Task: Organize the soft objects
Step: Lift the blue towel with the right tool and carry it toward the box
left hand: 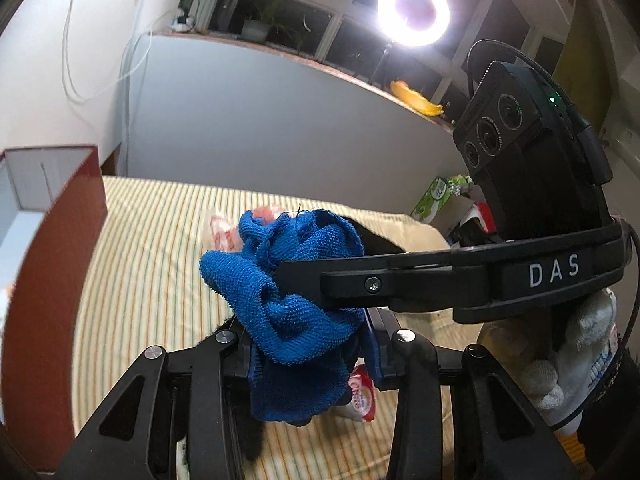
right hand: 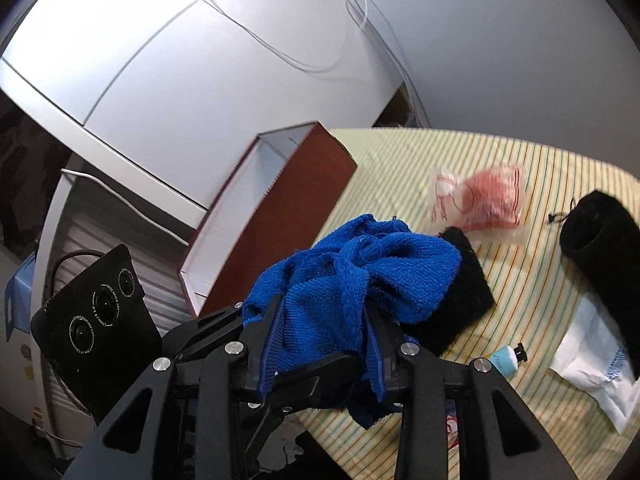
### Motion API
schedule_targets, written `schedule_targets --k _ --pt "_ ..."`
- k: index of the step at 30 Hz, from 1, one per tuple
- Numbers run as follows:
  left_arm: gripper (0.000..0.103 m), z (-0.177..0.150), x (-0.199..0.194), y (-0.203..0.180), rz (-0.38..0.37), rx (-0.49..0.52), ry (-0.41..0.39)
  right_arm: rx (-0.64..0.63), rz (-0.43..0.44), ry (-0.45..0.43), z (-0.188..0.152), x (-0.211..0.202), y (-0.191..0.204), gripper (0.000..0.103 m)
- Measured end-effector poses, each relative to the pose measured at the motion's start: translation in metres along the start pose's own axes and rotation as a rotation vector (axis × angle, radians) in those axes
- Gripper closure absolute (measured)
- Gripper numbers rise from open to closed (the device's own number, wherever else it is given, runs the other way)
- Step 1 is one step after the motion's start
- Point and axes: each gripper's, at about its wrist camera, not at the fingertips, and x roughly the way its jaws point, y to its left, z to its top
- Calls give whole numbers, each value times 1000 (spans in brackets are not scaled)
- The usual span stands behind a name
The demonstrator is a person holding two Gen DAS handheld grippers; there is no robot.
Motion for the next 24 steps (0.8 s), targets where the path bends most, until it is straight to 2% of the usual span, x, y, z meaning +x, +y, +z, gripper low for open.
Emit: schedule_targets --k 10,20,24 --pt "66 17 -30 -8 -19 24 -40 -53 -5 -55 5 -30 33 70" --pt "64 15 -24 -9 0 27 6 -38 -27 -36 6 -20 34 70" --pt "61 16 -26 -10 17 37 15 -38 -27 -34 6 -20 35 70"
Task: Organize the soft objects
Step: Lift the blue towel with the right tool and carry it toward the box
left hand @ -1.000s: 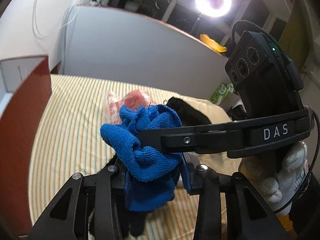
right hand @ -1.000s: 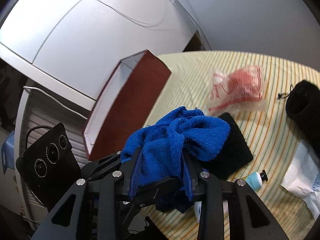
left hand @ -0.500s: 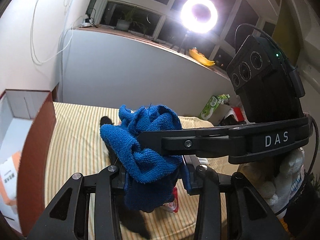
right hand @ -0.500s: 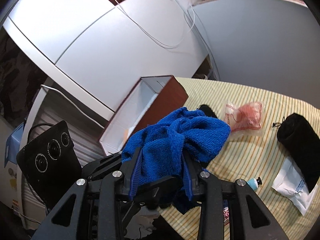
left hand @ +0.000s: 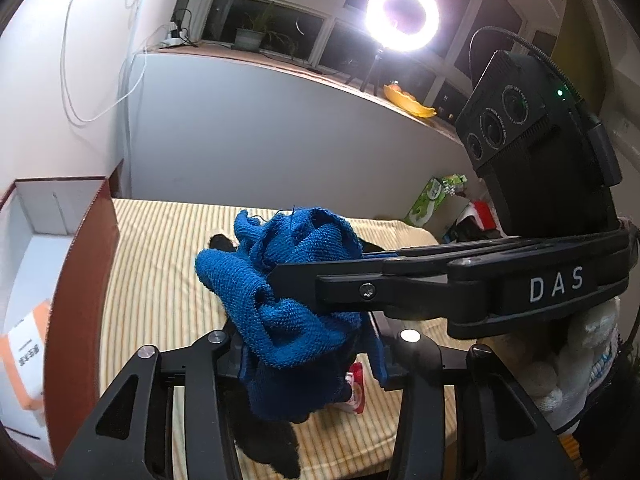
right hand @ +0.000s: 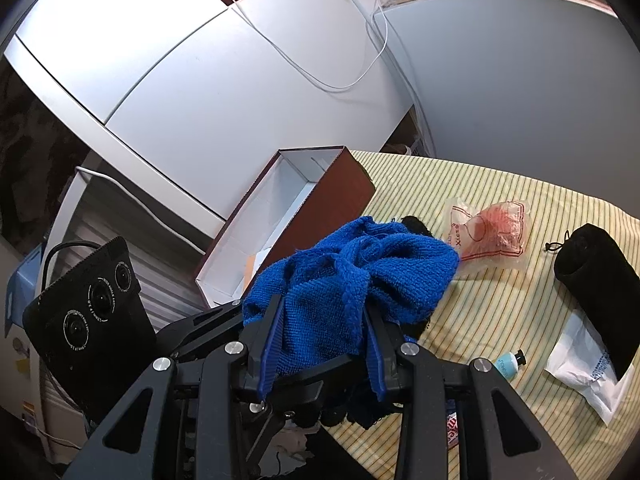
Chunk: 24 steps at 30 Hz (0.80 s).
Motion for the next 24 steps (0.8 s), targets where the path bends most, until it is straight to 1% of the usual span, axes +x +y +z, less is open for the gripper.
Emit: schedule_targets --k 4,14,19,24 --pt "60 1 -4 -3 24 30 -2 0 5 -2 0 1 2 70" --pt "60 5 -24 2 39 31 -28 -25 29 -14 6 1 17 70" --pt "60 12 -44 13 69 31 -58 -56 47 -17 18 7 36 70" --pt "60 23 -67 28 114 31 -100 -115 77 -28 38 17 66 70"
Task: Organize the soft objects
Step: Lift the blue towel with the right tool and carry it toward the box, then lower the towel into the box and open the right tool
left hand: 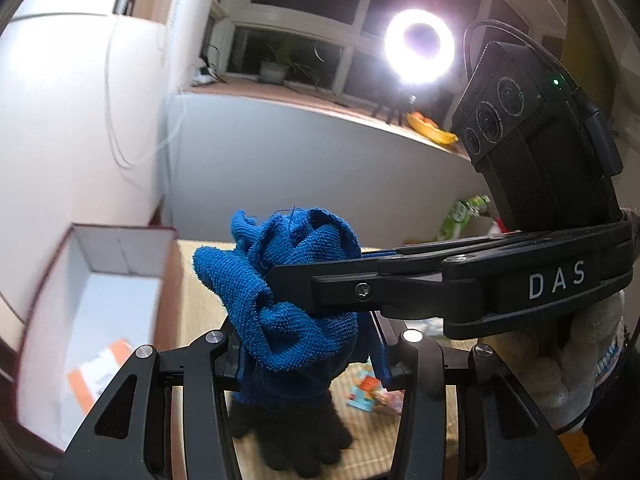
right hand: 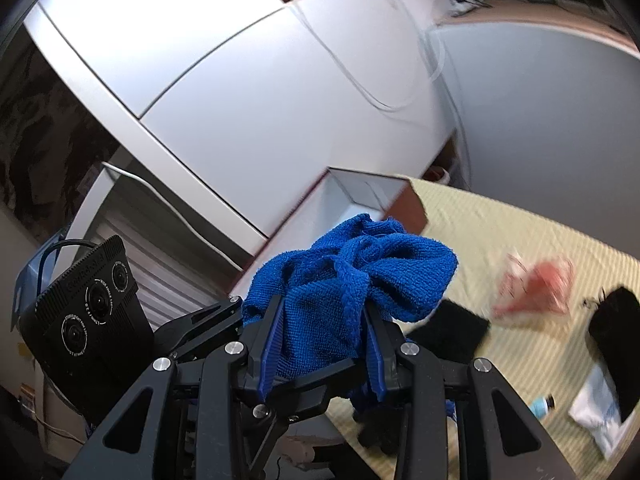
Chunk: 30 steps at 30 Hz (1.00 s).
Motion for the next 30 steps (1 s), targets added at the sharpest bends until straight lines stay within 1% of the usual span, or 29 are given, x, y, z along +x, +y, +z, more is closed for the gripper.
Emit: schedule_targets --k 9,14,19,22,23,30 --pt "60 20 -28 44 102 1 -53 -93 51 -13 49 34 44 70" --pt "60 24 -29 71 125 -24 -64 -118 77 -10 70 59 57 70" --pt "60 29 -23 103 154 -55 -63 -131 87 2 90 88 62 70" --pt "60 33 -13 119 178 -67 -57 -132 98 8 101 106 59 70" --pt "60 34 -8 126 187 -71 -51 -128 84 16 105 113 58 70" --pt "60 31 25 162 231 -104 5 -115 82 56 118 161 42 70"
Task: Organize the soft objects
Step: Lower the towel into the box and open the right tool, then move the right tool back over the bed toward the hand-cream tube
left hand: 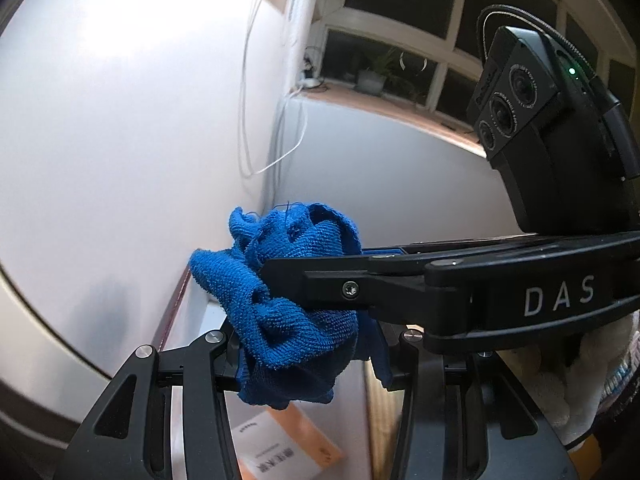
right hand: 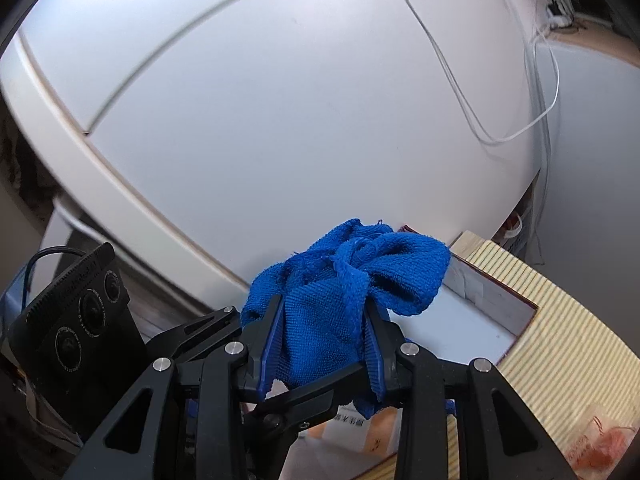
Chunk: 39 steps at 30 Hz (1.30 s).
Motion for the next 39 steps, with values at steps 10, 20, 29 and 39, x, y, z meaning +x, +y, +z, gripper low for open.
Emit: schedule_targets --k 10,20,29,39 --pt "52 -13 60 17 111 -9 134 90 -77 46 1 47 -47 69" --pt "36 -18 64 29 168 -34 162 179 -193 31 -10 36 -78 52" --pt "36 -14 45 12 151 -16 128 182 -223 0 -14 2 -75 50" --pt "36 -19 6 -26 84 17 80 138 -349 -48 -48 -81 -64 43"
